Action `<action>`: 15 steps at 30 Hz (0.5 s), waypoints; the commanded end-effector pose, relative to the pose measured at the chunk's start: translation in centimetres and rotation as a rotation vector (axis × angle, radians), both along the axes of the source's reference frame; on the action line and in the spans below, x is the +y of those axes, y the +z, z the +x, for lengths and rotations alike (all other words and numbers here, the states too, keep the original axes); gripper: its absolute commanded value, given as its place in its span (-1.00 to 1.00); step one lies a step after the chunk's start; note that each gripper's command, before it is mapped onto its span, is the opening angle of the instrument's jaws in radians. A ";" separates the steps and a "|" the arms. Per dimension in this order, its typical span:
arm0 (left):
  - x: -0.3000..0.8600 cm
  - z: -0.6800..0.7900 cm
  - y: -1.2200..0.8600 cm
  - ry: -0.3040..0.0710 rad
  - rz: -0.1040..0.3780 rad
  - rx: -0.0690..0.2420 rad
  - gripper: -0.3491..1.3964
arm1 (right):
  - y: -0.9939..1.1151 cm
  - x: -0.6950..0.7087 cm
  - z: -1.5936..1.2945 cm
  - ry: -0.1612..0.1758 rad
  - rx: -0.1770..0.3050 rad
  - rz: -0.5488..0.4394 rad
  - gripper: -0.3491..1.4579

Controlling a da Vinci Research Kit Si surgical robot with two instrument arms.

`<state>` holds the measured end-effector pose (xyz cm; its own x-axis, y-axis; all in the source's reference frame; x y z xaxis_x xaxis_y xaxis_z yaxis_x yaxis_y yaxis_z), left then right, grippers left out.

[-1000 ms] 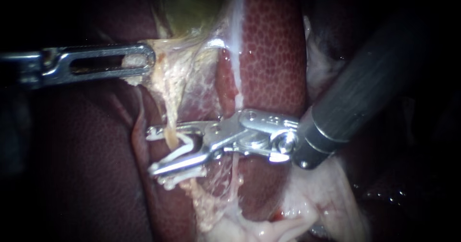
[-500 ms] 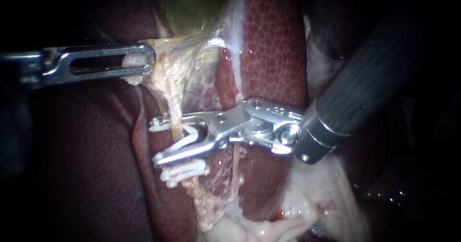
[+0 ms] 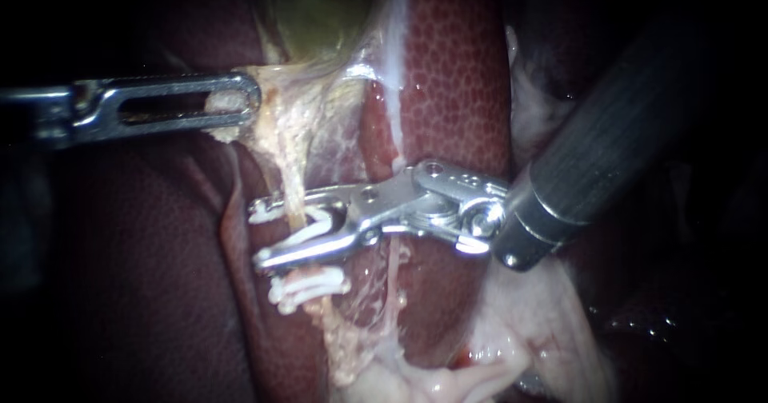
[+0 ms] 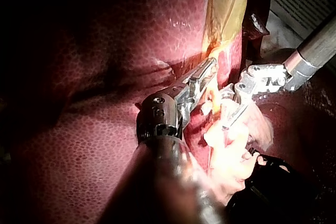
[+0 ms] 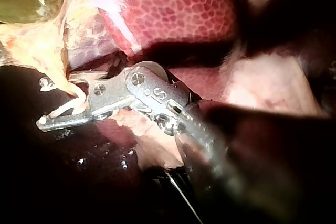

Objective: Clipping third clip left tube

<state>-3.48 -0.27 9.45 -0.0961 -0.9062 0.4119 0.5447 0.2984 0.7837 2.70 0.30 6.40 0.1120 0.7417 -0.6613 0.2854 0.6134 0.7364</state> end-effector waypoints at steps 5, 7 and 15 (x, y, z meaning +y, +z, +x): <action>0.00 0.00 0.00 0.000 0.000 0.000 -0.85 | 0.00 0.01 0.00 -0.004 0.001 0.005 -0.44; 0.00 0.00 0.00 0.000 0.000 0.000 -0.85 | 0.01 0.02 0.00 -0.005 0.002 0.005 -0.47; 0.00 0.00 0.00 0.000 0.000 0.000 -0.85 | 0.01 0.02 -0.01 -0.008 0.003 0.011 -0.63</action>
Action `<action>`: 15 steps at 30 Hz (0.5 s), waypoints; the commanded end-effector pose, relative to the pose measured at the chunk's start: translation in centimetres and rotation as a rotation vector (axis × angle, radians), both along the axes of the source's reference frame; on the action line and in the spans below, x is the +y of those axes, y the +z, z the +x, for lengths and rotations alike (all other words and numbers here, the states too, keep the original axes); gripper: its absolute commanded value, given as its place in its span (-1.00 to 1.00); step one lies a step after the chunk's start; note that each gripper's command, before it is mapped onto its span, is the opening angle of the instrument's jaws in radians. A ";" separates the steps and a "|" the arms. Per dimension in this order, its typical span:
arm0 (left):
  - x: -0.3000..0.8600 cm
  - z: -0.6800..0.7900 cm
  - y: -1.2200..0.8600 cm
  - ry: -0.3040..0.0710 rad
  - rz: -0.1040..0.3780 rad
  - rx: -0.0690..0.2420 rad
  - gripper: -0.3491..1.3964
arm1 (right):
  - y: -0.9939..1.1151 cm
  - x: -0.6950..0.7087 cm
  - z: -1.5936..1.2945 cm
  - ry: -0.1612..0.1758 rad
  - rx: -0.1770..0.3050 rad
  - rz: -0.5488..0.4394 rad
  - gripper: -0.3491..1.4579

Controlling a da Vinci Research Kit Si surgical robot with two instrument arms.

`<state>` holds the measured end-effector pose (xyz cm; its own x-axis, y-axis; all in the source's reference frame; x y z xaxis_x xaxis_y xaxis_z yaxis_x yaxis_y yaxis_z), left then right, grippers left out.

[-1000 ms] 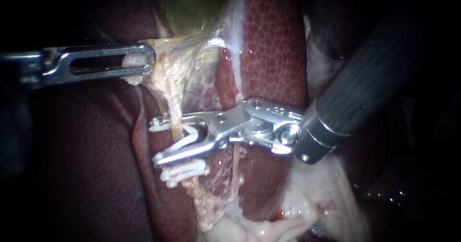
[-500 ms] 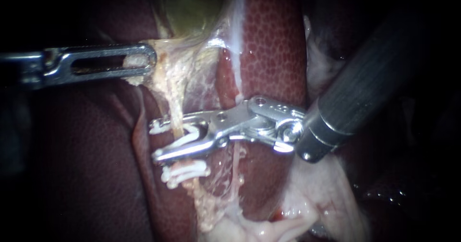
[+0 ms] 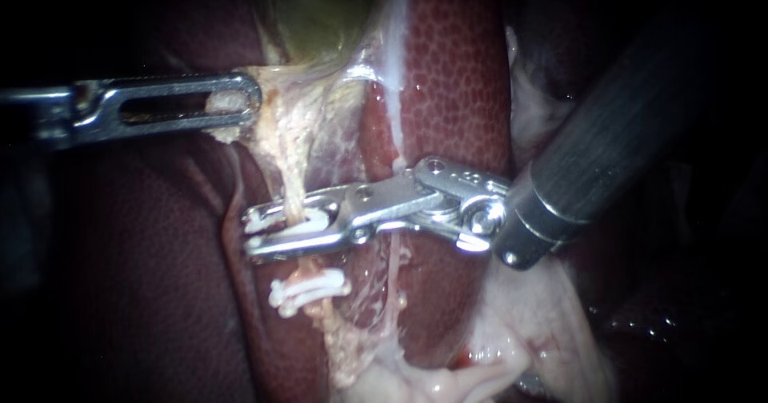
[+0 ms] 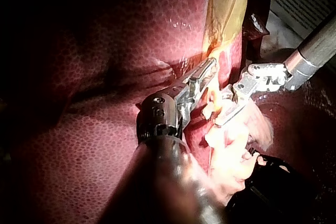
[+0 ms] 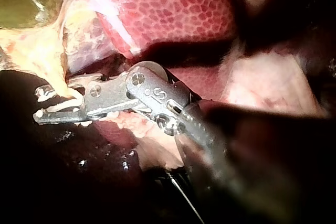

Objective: Clipping third clip left tube

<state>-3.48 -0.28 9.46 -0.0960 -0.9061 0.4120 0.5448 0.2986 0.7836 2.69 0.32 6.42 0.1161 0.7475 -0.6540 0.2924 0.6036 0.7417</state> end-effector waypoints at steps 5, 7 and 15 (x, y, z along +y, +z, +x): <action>0.00 0.00 0.00 0.000 0.000 0.000 -0.85 | -0.01 -0.01 -0.02 -0.004 -0.001 0.013 -0.86; 0.00 0.00 0.00 0.000 0.000 0.000 -0.85 | -0.01 -0.01 -0.03 -0.004 0.000 0.013 -1.00; 0.00 0.00 0.00 0.000 0.000 0.000 -0.85 | -0.01 -0.01 -0.05 -0.006 0.001 0.025 -1.00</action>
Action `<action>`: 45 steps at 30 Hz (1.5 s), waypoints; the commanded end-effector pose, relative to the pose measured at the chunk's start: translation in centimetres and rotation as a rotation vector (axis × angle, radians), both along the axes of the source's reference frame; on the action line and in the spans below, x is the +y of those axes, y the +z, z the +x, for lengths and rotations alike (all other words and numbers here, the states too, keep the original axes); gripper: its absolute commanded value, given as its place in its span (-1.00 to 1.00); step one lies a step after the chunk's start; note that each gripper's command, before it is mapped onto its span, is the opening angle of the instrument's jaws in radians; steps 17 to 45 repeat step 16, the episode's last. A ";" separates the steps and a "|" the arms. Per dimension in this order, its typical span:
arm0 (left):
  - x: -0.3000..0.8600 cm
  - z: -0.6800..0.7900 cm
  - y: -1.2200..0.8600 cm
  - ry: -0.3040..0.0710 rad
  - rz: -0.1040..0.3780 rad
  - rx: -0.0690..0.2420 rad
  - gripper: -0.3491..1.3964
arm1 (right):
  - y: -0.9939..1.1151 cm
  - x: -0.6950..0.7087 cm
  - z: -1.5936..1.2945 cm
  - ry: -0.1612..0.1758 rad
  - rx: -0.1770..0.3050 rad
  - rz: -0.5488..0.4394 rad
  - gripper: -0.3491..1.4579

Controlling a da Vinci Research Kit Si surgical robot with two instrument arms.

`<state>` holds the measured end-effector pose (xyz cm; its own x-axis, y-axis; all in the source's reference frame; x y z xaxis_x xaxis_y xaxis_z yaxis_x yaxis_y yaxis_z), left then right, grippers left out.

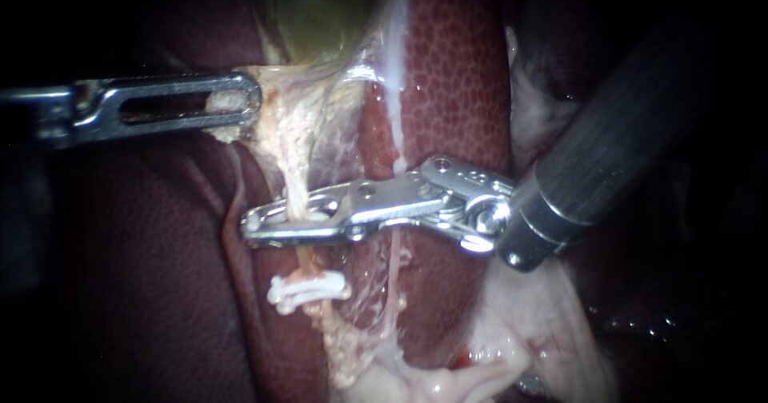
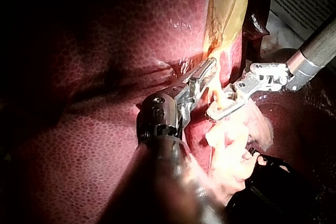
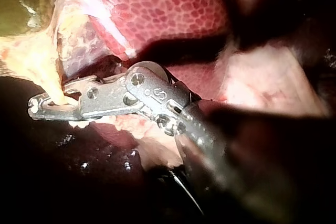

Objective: Clipping third clip left tube

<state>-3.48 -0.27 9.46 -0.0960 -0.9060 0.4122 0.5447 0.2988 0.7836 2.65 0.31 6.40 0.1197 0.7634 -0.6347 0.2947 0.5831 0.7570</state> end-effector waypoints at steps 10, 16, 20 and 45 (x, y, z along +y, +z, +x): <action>0.00 0.00 0.00 0.000 0.000 0.000 -0.85 | 0.01 0.00 -0.01 -0.006 -0.001 0.004 -1.00; 0.01 0.00 0.01 0.001 0.000 0.000 -0.85 | 0.02 0.01 -0.02 -0.007 0.000 0.004 -1.00; 0.01 0.00 0.01 0.001 0.000 0.000 -0.85 | 0.02 0.01 -0.02 -0.007 0.000 0.004 -1.00; 0.01 0.00 0.01 0.001 0.000 0.000 -0.85 | 0.02 0.01 -0.02 -0.007 0.000 0.004 -1.00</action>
